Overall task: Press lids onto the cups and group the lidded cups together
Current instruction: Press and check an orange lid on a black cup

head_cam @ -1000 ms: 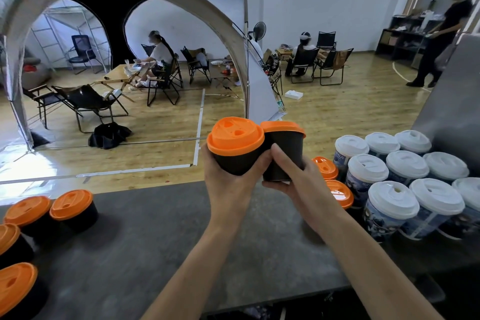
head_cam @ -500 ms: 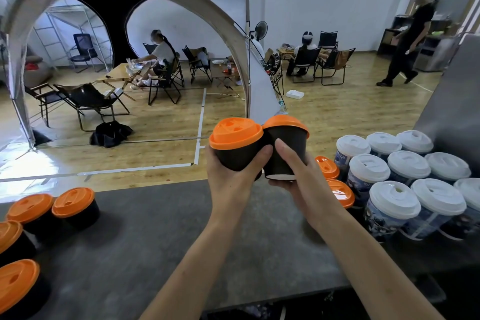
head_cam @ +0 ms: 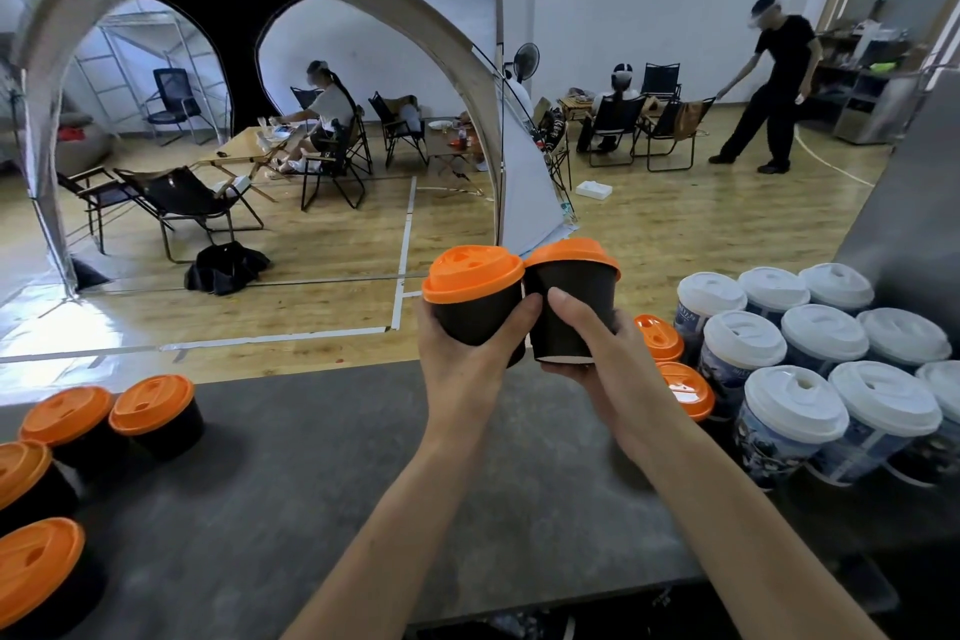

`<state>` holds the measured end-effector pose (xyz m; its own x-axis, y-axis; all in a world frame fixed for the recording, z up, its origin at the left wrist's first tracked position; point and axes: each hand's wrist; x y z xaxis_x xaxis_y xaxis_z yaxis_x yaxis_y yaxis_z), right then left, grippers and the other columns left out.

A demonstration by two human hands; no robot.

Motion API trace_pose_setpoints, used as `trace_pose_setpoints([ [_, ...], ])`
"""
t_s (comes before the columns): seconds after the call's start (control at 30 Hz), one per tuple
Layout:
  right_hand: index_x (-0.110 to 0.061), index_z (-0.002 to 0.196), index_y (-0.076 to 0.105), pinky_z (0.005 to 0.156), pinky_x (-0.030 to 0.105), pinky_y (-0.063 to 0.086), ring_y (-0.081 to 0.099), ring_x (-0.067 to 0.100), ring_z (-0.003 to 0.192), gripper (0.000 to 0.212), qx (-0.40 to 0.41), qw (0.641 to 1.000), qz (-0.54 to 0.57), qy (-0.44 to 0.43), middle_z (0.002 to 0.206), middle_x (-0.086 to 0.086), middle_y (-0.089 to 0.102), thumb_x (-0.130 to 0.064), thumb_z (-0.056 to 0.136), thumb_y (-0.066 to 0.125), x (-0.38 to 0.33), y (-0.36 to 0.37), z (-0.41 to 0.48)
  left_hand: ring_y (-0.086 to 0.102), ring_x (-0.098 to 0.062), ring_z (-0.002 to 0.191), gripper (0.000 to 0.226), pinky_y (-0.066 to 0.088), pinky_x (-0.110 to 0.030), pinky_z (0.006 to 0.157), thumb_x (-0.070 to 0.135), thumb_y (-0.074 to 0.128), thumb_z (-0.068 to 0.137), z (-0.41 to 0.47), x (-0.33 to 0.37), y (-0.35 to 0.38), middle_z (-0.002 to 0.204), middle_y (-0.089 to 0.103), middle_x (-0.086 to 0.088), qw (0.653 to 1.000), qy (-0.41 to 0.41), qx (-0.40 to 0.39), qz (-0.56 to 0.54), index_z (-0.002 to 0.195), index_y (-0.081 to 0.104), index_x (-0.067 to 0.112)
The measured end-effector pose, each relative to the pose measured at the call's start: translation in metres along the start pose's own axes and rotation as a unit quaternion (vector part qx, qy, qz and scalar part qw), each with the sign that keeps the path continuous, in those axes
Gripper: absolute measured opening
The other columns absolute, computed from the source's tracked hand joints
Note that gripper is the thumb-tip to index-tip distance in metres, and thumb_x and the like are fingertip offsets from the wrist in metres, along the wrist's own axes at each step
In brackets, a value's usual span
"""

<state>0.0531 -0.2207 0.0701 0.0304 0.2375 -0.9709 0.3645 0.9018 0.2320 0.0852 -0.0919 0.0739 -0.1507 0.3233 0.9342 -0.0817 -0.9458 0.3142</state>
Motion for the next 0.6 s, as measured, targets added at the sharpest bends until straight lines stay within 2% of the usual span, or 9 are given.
trace_pose_setpoints([
  [0.07, -0.013, 0.133, 0.054, 0.075, 0.032, 0.058, 0.073, 0.021, 0.100, 0.094, -0.012, 1.000, 0.019, 0.011, 0.121, 0.014, 0.068, -0.058, 0.057, 0.085, -0.0014, -0.0009, 0.0001, 0.074, -0.008, 0.093, 0.065, 0.060, -0.023, 0.068, 0.010, 0.090, 0.075, 0.0010, -0.0014, -0.0003, 0.112, 0.071, -0.001, 1.000, -0.006, -0.003, -0.005, 0.129, 0.055, 0.022],
  [0.17, -0.015, 0.131, 0.058, 0.077, 0.033, 0.058, 0.073, 0.021, 0.101, 0.083, -0.031, 0.999, 0.019, 0.012, 0.117, 0.012, 0.071, -0.056, 0.064, 0.085, -0.0022, -0.0024, -0.0001, 0.074, -0.010, 0.095, 0.068, 0.062, -0.028, 0.072, 0.014, 0.091, 0.073, 0.0003, -0.0042, 0.0009, 0.114, 0.071, -0.001, 1.000, -0.006, -0.001, -0.007, 0.130, 0.055, 0.022],
  [0.27, -0.016, 0.132, 0.058, 0.078, 0.034, 0.059, 0.073, 0.020, 0.103, 0.099, -0.009, 1.000, -0.009, -0.003, 0.119, 0.009, 0.071, -0.067, 0.052, 0.089, -0.0006, -0.0012, 0.0016, 0.074, -0.015, 0.102, 0.079, 0.064, -0.039, 0.082, 0.026, 0.094, 0.063, -0.0010, -0.0060, 0.0028, 0.117, 0.072, -0.001, 1.000, 0.002, 0.002, 0.003, 0.131, 0.055, 0.023],
  [0.37, -0.014, 0.135, 0.052, 0.078, 0.034, 0.060, 0.073, 0.021, 0.103, 0.115, 0.005, 1.000, -0.006, 0.003, 0.123, 0.011, 0.067, -0.070, 0.043, 0.090, 0.0008, -0.0012, 0.0044, 0.073, -0.016, 0.104, 0.083, 0.064, -0.041, 0.085, 0.031, 0.094, 0.059, 0.0009, -0.0061, 0.0039, 0.117, 0.072, 0.001, 1.000, 0.005, 0.006, 0.000, 0.132, 0.055, 0.024],
  [0.53, -0.013, 0.132, 0.057, 0.078, 0.035, 0.059, 0.073, 0.022, 0.104, 0.096, -0.010, 1.000, 0.025, 0.006, 0.119, 0.011, 0.070, -0.059, 0.054, 0.088, -0.0002, -0.0040, 0.0050, 0.073, -0.013, 0.104, 0.079, 0.064, -0.040, 0.085, 0.026, 0.095, 0.062, 0.0027, -0.0075, 0.0052, 0.117, 0.072, 0.002, 1.000, 0.001, 0.015, 0.005, 0.130, 0.056, 0.025],
  [0.6, -0.015, 0.130, 0.061, 0.080, 0.036, 0.060, 0.073, 0.021, 0.104, 0.096, -0.006, 1.000, 0.007, -0.004, 0.117, 0.009, 0.073, -0.063, 0.053, 0.090, -0.0005, -0.0040, 0.0048, 0.073, -0.014, 0.105, 0.077, 0.064, -0.040, 0.084, 0.023, 0.095, 0.064, 0.0012, -0.0089, 0.0051, 0.117, 0.071, 0.002, 1.000, 0.002, 0.016, 0.009, 0.130, 0.055, 0.025],
])
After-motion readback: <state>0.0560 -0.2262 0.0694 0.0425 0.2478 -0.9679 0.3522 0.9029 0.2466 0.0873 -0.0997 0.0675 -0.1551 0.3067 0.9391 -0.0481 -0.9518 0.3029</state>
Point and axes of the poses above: each hand's wrist, its own z-axis towards the middle knuckle, its own y-axis out of the palm, x = y × z
